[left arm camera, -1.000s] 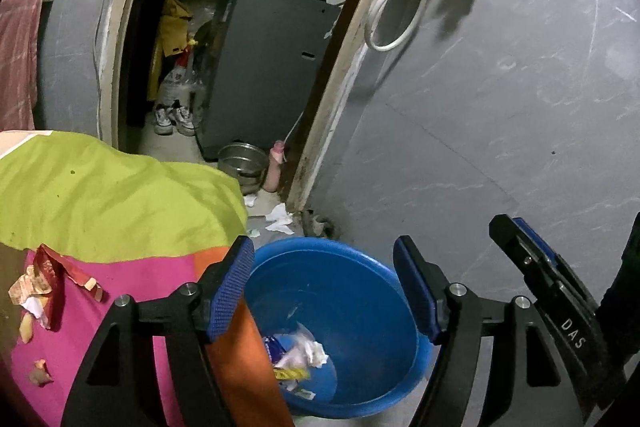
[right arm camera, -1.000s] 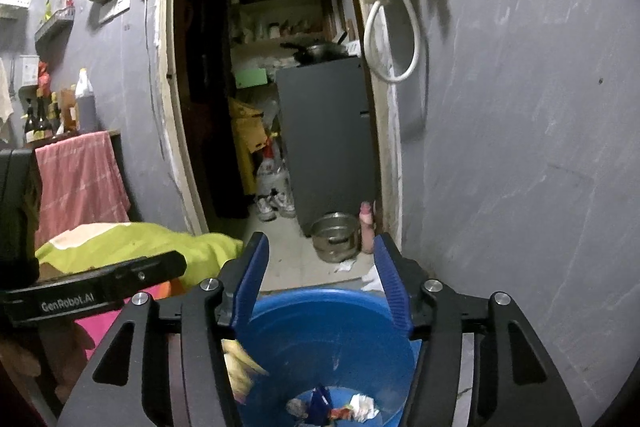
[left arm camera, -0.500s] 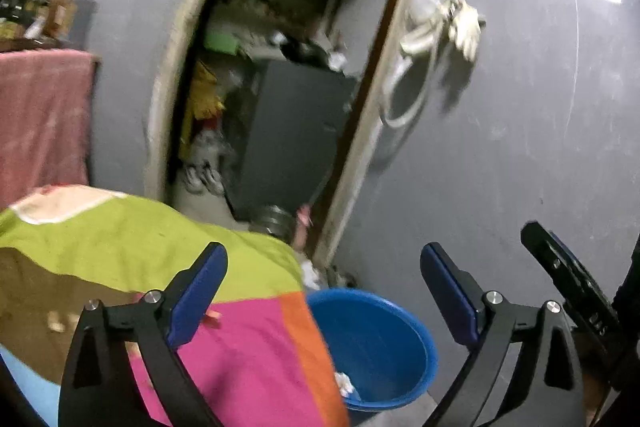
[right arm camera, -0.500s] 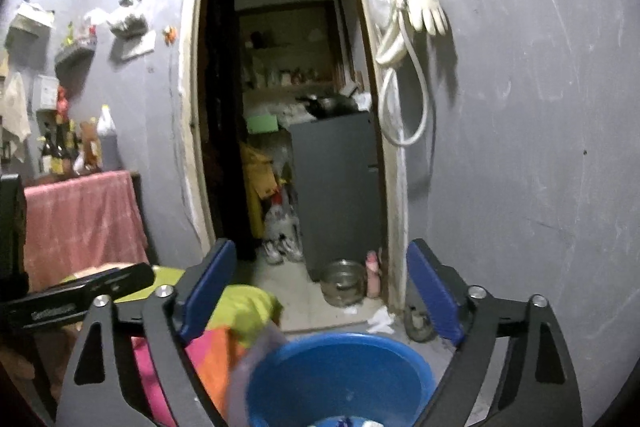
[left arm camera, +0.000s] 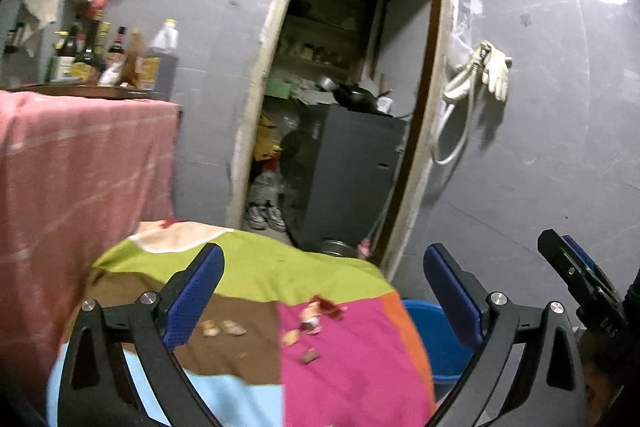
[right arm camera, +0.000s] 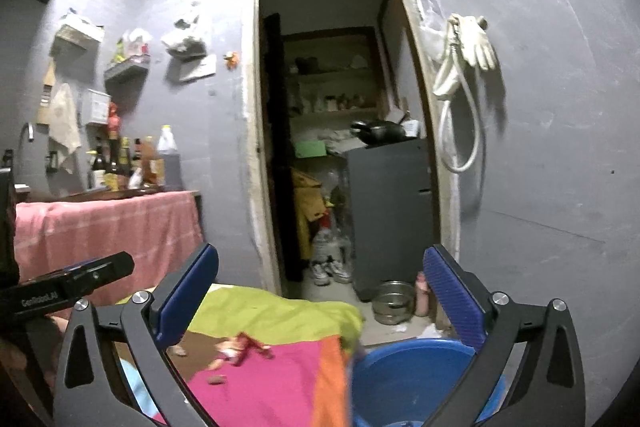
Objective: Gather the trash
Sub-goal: 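Return both tools over the table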
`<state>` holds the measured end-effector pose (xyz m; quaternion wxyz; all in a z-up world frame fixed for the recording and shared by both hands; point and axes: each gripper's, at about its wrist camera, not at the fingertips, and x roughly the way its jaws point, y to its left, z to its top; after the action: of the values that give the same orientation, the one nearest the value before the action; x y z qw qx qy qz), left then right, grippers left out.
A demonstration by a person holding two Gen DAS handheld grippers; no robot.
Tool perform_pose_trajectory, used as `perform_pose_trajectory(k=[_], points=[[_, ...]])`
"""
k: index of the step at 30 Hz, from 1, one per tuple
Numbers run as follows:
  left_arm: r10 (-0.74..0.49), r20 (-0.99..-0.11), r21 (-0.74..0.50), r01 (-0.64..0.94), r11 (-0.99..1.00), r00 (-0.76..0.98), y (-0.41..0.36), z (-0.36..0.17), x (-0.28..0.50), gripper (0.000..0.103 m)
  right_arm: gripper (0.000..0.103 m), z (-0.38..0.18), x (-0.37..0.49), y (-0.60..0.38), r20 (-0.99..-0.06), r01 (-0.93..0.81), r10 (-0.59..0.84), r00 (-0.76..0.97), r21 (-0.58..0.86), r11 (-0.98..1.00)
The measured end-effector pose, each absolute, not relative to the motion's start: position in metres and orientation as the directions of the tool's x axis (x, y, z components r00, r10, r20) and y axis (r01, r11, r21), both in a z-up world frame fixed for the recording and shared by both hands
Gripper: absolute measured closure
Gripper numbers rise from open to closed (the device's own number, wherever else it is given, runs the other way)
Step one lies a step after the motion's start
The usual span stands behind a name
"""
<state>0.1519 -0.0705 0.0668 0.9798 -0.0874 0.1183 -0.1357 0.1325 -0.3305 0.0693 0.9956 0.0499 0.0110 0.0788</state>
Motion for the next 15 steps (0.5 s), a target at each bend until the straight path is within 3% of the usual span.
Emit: perform_pose_trajectory(k=[9,15], points=[[-0.185,-0.223,-0.183,0.146,0.972,0.957,-0.017,0.043,0.105,0.003,0.000,0.057,0.113,-0.286,-0.018,-0.233,0.235,0.972,0.079,0.969],[-0.140,-0.340,-0.183,0.081,0.980,0.930,0.002,0.008,0.096,0.003,0.000,0.035,0.116,-0.266,-0.094,-0.264,0.269,0.959,0.060,0.963]])
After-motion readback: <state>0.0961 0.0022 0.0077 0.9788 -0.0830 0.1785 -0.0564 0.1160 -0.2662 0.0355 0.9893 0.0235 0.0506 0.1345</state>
